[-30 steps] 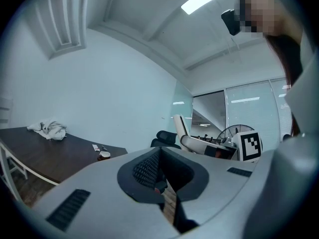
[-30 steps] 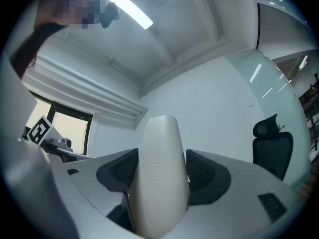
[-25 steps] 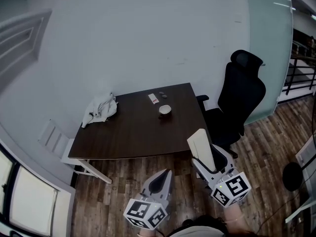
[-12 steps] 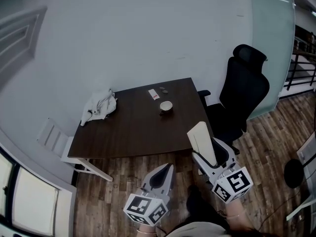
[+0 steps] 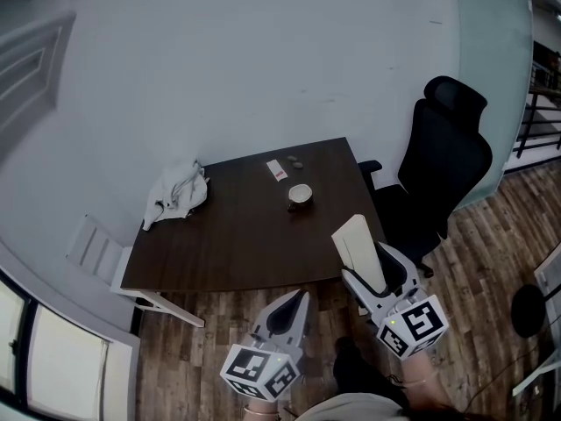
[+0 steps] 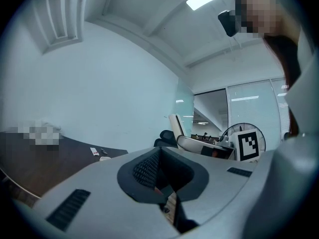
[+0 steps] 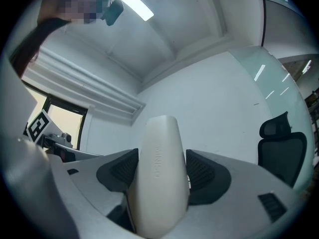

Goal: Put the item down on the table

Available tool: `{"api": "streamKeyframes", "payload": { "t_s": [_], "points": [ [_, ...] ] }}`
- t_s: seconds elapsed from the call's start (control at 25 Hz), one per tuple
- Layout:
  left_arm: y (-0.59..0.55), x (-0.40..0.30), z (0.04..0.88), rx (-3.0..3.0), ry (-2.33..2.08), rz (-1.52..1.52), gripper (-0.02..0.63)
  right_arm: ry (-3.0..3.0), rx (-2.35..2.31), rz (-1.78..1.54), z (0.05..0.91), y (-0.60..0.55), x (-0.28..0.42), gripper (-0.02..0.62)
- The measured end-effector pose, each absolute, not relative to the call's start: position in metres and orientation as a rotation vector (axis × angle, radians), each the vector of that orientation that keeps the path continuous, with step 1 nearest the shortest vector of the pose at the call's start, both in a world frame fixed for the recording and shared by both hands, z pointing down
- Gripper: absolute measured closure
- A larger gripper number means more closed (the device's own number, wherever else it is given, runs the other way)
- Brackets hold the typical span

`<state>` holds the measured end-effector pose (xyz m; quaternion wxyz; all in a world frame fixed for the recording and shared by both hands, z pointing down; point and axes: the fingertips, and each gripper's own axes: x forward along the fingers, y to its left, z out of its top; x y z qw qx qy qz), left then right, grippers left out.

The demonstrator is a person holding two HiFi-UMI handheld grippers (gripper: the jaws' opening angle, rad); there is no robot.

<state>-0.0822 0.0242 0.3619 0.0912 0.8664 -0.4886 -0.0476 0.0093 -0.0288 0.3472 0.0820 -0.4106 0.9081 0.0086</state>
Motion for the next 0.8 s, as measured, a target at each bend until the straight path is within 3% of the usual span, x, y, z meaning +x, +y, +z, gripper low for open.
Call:
{"api": "streamKeyframes", "payload": {
  "t_s": [0.8],
  "points": [
    [-0.137,-0.095,0.362,2.517,-1.492,-0.128,0.588,2.841,-1.185,0.032,0.363,-0.191,-0.015,0.291]
  ]
}}
